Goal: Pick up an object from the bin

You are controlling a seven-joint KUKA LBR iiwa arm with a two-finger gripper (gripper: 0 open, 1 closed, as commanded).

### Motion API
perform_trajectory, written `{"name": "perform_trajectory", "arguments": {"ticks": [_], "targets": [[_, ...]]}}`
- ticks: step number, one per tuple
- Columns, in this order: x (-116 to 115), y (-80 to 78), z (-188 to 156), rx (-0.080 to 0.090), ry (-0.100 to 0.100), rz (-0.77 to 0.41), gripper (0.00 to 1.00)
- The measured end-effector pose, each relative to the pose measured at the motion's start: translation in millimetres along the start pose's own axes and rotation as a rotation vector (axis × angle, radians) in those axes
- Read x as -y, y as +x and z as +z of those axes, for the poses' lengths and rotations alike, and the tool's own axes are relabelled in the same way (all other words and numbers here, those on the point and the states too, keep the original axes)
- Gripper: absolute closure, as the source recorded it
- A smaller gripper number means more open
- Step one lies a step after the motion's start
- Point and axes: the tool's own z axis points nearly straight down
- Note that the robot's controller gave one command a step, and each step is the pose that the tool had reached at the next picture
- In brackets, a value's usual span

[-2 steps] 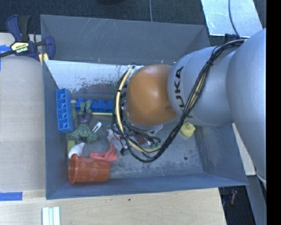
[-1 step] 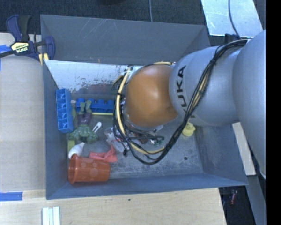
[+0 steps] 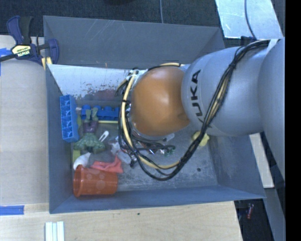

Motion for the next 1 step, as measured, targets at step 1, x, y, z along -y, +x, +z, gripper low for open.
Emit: {"name": "perform_trajectory", "arguments": {"ticks": [1], "targets": [[-3.0,-2.0,-7.8,0.003,0.0,0.05,1.0]]}}
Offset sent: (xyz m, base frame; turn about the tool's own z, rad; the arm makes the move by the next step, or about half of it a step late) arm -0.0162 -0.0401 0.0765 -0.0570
